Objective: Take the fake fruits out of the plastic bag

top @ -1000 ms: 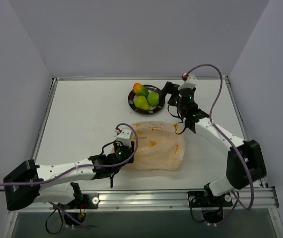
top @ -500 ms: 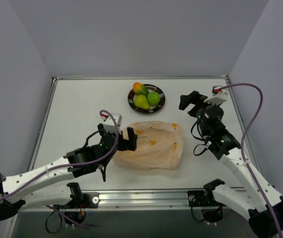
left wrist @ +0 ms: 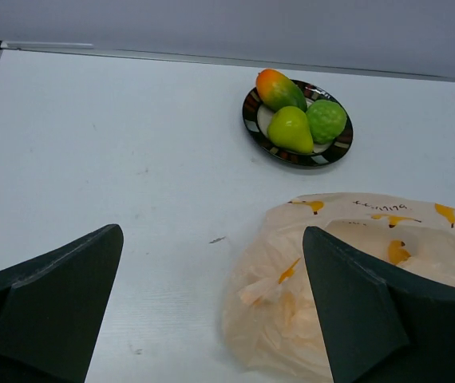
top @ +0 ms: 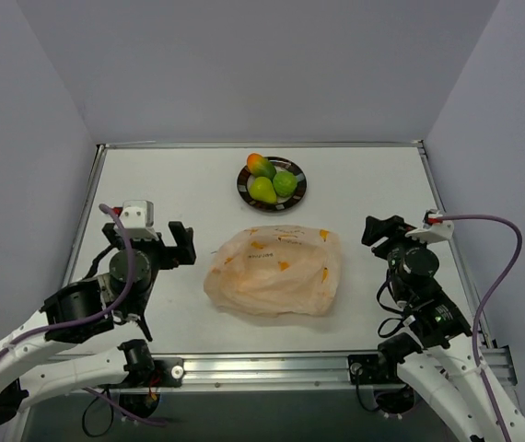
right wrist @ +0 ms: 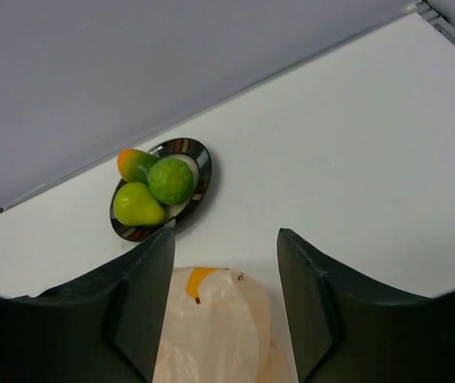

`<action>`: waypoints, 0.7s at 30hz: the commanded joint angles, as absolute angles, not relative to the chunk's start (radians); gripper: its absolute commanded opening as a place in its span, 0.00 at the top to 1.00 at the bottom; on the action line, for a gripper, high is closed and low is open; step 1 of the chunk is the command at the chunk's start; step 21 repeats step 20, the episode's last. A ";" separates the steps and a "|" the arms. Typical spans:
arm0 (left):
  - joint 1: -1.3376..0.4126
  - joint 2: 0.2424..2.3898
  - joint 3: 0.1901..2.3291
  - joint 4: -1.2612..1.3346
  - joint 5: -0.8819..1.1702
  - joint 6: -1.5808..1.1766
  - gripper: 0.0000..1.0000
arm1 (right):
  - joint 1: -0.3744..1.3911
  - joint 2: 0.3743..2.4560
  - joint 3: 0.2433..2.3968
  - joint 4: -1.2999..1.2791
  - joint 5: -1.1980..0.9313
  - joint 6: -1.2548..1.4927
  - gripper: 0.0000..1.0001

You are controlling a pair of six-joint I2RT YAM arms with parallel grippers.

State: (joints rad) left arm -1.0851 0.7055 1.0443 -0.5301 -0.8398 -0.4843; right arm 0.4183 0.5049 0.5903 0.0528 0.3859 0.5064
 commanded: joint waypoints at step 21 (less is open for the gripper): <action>-1.080 0.588 1.043 -0.583 -0.842 -0.333 0.06 | 0.417 0.561 0.779 0.044 0.445 0.453 0.05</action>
